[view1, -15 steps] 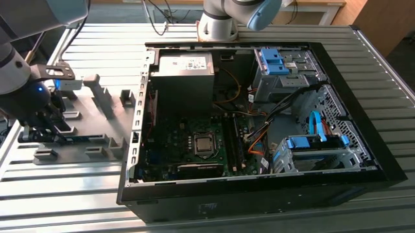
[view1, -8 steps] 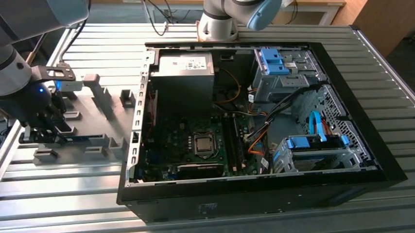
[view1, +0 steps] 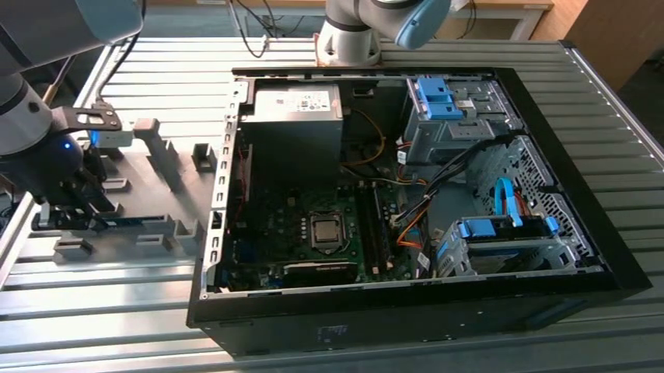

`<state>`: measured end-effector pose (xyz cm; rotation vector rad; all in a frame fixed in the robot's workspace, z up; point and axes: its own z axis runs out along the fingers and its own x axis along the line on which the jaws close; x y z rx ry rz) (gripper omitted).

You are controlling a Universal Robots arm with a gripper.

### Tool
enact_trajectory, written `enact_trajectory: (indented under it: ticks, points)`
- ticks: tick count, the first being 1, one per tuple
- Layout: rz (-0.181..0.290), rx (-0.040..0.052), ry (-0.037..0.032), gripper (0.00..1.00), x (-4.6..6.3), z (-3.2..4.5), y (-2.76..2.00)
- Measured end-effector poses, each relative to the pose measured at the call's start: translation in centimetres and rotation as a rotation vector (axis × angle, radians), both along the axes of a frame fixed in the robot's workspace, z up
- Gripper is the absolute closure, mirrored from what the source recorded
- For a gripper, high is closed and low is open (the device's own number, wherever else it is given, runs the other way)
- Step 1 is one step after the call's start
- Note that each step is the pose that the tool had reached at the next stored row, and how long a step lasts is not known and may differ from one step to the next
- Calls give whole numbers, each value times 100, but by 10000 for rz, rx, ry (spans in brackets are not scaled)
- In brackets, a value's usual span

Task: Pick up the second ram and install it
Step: 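Pick up the second ram and move it above second insertion slot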

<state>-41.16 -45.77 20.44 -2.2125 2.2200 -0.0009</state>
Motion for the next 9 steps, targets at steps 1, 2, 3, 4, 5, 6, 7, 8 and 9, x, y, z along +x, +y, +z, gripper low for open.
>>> enact_trajectory:
  ticks: [1, 2, 3, 4, 5, 6, 7, 8, 9]
  points:
    - [0, 0, 1, 63, 0, -2, 0]
    - [0, 0, 1, 63, 0, -5, 0]
    - [0, 0, 1, 63, 0, -7, 0]
    - [0, -1, 1, 63, 0, -9, 0]
    - [0, -1, 1, 63, 0, -10, 0]
    - [0, 0, 1, 63, 0, -11, 0]
    - [0, 0, 1, 63, 0, -11, 0]
    - [0, -1, 1, 63, 0, -11, 0]
    - [0, 0, 1, 63, 0, -11, 0]
